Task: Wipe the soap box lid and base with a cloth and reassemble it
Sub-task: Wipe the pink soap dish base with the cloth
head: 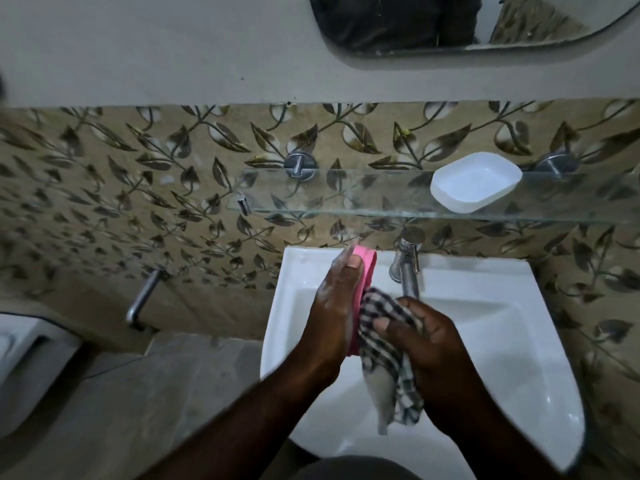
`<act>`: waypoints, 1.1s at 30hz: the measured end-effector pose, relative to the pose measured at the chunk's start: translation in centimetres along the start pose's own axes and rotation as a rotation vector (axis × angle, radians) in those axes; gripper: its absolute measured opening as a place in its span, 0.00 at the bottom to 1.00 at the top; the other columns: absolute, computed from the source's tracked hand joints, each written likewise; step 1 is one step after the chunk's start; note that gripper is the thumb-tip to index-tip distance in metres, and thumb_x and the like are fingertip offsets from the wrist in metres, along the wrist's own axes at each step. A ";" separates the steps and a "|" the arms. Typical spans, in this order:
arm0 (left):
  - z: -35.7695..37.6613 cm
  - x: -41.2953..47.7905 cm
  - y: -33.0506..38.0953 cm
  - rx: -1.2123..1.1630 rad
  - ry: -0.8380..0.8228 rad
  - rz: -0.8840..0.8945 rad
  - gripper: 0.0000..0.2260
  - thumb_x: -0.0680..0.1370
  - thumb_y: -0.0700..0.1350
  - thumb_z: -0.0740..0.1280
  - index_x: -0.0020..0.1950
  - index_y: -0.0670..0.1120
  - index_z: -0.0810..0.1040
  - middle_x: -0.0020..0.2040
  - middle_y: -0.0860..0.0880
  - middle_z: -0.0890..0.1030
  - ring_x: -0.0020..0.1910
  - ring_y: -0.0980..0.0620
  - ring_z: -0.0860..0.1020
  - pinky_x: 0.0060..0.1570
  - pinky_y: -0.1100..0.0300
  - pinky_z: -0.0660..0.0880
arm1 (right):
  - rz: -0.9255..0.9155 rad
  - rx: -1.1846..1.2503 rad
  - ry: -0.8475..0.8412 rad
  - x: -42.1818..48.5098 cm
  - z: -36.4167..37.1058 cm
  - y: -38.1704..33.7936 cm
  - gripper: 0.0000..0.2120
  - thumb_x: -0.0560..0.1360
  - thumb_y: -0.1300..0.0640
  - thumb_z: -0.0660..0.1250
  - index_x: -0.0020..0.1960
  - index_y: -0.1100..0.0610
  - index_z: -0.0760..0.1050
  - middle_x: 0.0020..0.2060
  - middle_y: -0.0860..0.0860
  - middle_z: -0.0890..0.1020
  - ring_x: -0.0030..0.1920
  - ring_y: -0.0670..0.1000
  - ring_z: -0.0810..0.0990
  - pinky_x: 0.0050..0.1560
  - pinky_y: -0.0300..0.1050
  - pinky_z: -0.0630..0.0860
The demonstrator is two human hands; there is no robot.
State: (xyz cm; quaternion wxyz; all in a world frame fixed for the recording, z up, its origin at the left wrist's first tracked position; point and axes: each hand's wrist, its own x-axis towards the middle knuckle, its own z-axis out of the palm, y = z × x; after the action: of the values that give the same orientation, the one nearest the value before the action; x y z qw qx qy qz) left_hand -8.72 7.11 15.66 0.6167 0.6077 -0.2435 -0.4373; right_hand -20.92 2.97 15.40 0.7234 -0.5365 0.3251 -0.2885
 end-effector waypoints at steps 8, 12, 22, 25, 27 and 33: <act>-0.5 2.4 0.7 0.272 0.110 -0.060 0.47 0.56 0.67 0.77 0.71 0.55 0.66 0.60 0.48 0.78 0.57 0.49 0.79 0.52 0.54 0.80 | -0.008 0.026 0.127 1.7 -1.4 0.1 0.16 0.68 0.55 0.76 0.54 0.56 0.79 0.45 0.54 0.86 0.46 0.55 0.86 0.44 0.48 0.80; -0.7 3.0 1.0 0.304 0.090 -0.048 0.31 0.59 0.64 0.73 0.58 0.53 0.75 0.52 0.51 0.81 0.51 0.50 0.80 0.46 0.57 0.79 | 0.011 -0.037 0.111 2.6 -2.0 1.2 0.11 0.72 0.60 0.74 0.53 0.54 0.80 0.46 0.53 0.87 0.47 0.55 0.85 0.50 0.53 0.81; -3.9 5.1 0.4 -0.165 -0.025 -0.071 0.19 0.78 0.52 0.66 0.60 0.38 0.78 0.56 0.32 0.81 0.55 0.30 0.79 0.55 0.30 0.74 | 0.119 0.313 0.027 4.8 -2.6 1.6 0.13 0.70 0.63 0.71 0.54 0.64 0.79 0.46 0.61 0.85 0.43 0.56 0.83 0.42 0.47 0.81; -4.1 5.4 -0.6 -0.374 -0.201 -0.238 0.33 0.72 0.58 0.71 0.69 0.38 0.72 0.63 0.32 0.76 0.56 0.32 0.78 0.55 0.34 0.75 | 0.134 0.302 0.017 5.2 -2.4 2.0 0.14 0.69 0.63 0.71 0.54 0.64 0.79 0.46 0.61 0.85 0.43 0.56 0.84 0.41 0.47 0.81; -3.9 5.2 -1.2 -0.513 -0.357 -0.329 0.37 0.70 0.60 0.72 0.71 0.39 0.70 0.64 0.34 0.75 0.55 0.37 0.77 0.54 0.41 0.75 | 0.131 0.234 0.034 5.5 -2.6 2.2 0.11 0.71 0.63 0.71 0.53 0.63 0.80 0.46 0.61 0.85 0.44 0.57 0.84 0.45 0.49 0.81; -3.5 5.4 -2.8 -0.680 -0.453 -0.355 0.37 0.72 0.61 0.70 0.76 0.45 0.65 0.61 0.38 0.77 0.54 0.39 0.78 0.59 0.44 0.72 | -0.095 -0.491 0.129 6.3 -3.8 2.8 0.02 0.73 0.58 0.73 0.45 0.55 0.83 0.37 0.49 0.86 0.40 0.50 0.85 0.45 0.49 0.80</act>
State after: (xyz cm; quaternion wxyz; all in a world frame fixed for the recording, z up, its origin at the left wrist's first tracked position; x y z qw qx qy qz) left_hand -3.76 4.82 11.18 0.6279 0.2918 -0.1066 -0.7136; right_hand -19.77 -3.39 10.82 0.5349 -0.6912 0.4054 -0.2680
